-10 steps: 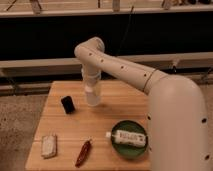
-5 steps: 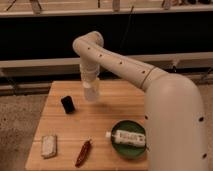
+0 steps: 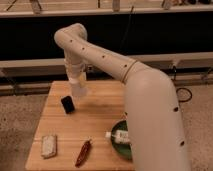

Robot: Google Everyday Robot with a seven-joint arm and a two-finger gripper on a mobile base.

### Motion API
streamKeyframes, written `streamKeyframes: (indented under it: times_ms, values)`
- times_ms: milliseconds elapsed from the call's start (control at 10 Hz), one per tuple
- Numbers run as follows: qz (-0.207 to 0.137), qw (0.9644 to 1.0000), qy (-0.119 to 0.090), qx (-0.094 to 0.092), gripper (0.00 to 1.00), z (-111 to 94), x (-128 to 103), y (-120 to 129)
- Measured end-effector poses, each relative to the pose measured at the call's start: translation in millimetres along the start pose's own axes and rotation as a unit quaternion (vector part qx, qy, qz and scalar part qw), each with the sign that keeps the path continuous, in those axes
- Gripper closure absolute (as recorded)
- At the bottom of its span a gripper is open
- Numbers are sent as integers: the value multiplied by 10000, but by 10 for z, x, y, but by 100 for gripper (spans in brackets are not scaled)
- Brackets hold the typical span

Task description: Place the ceramic cup over the eraser

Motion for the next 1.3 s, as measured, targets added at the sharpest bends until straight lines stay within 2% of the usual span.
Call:
streamKeyframes:
  times_ms: [400, 800, 1000, 1200, 1300]
  values:
    - [-456, 9986, -223, -120, 100, 51, -285, -270]
    - [-691, 9960, -469, -306, 100, 226, -457, -294]
    - [-786, 9948, -568, -322, 100, 363, -550, -313]
    - [-762, 9948, -609, -304, 100, 525, -519, -291]
    - [-744, 9950, -622, -249, 100, 670, -486, -274]
